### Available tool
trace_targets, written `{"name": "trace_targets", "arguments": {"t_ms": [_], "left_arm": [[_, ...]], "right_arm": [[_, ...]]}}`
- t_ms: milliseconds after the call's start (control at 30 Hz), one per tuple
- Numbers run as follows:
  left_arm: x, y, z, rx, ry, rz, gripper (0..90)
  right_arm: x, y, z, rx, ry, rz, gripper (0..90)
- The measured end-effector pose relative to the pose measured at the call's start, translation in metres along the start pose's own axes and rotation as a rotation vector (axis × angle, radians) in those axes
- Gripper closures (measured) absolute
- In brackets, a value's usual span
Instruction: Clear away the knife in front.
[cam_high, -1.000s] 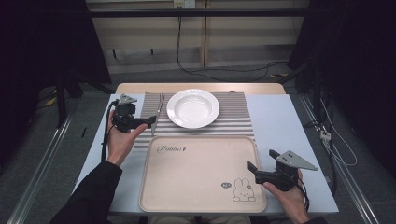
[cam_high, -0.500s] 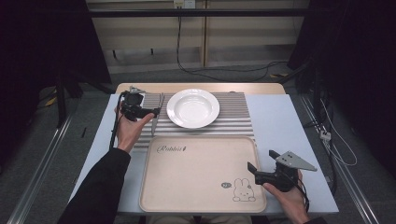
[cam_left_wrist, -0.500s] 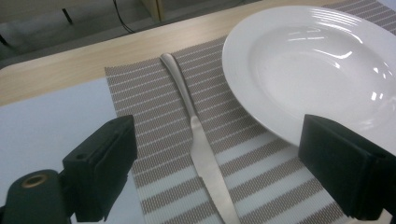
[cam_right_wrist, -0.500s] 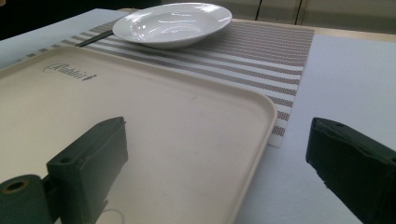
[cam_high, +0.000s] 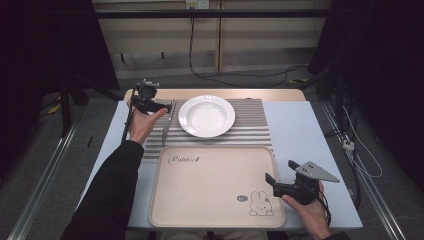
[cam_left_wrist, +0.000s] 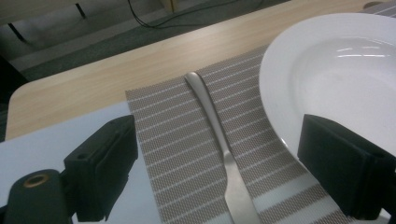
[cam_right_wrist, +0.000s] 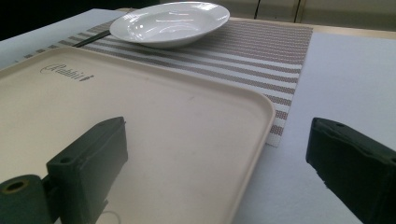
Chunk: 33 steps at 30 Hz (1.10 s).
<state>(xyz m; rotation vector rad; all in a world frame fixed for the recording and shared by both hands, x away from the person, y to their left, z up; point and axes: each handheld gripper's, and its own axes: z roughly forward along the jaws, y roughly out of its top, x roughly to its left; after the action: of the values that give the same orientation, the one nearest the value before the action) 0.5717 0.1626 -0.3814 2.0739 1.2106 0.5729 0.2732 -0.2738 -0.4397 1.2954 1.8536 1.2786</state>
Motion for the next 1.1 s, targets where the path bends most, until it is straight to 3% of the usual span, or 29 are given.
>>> {"name": "trace_targets", "arguments": {"t_ms": [33, 100, 200, 233, 300, 333, 400, 433, 600, 667, 733, 800, 833, 1033, 1100], "left_arm": [[0.000, 0.000, 0.000, 0.000, 0.000, 0.000, 13.0], [0.001, 0.001, 0.007, -0.004, -0.032, -0.050, 14.5], [0.002, 0.001, 0.016, -0.006, -0.014, -0.043, 15.5], [0.002, -0.001, 0.023, 0.005, -0.024, -0.064, 16.1], [0.002, -0.002, 0.028, 0.011, -0.020, -0.065, 17.3], [0.003, -0.003, 0.031, 0.022, -0.018, -0.043, 19.5], [0.004, -0.006, 0.039, 0.030, -0.009, -0.055, 21.3], [0.006, -0.009, 0.047, 0.041, -0.033, -0.077, 21.4], [0.005, -0.009, 0.061, 0.067, -0.006, -0.033, 28.4], [0.005, -0.008, 0.067, 0.071, -0.009, -0.043, 28.8], [0.003, -0.008, 0.074, 0.102, -0.020, -0.023, 33.3], [0.003, -0.009, 0.076, 0.097, -0.026, -0.015, 33.0], [0.003, -0.010, 0.078, 0.099, -0.031, -0.007, 38.1], [0.003, -0.010, 0.083, 0.119, -0.038, -0.019, 51.1], [0.003, -0.009, 0.085, 0.138, -0.057, -0.061, 55.8]], "right_arm": [[0.000, 0.000, 0.000, -0.002, -0.001, -0.002, 5.1], [-0.001, 0.000, 0.001, -0.002, 0.001, 0.004, 5.1], [0.000, 0.000, 0.002, 0.001, 0.002, 0.001, 5.0], [0.000, 0.000, 0.003, 0.002, 0.003, 0.001, 5.0], [0.000, 0.000, 0.003, 0.002, 0.003, -0.002, 5.0], [0.000, 0.000, 0.003, 0.002, 0.006, -0.002, 5.0], [0.001, 0.000, 0.002, -0.004, 0.010, -0.005, 4.7], [0.001, 0.000, 0.001, -0.005, 0.012, -0.008, 4.7], [0.001, 0.000, 0.001, -0.004, 0.007, -0.009, 4.6], [0.000, 0.000, 0.002, -0.002, 0.008, -0.010, 4.6], [0.000, 0.000, 0.002, 0.001, 0.007, -0.011, 4.6], [0.000, 0.000, 0.002, 0.001, 0.007, -0.010, 4.6], [0.000, 0.000, 0.002, 0.002, 0.006, -0.010, 4.6], [0.000, 0.000, 0.001, 0.001, 0.007, -0.004, 4.6], [0.000, -0.001, 0.001, 0.001, 0.008, -0.004, 4.5]]}}
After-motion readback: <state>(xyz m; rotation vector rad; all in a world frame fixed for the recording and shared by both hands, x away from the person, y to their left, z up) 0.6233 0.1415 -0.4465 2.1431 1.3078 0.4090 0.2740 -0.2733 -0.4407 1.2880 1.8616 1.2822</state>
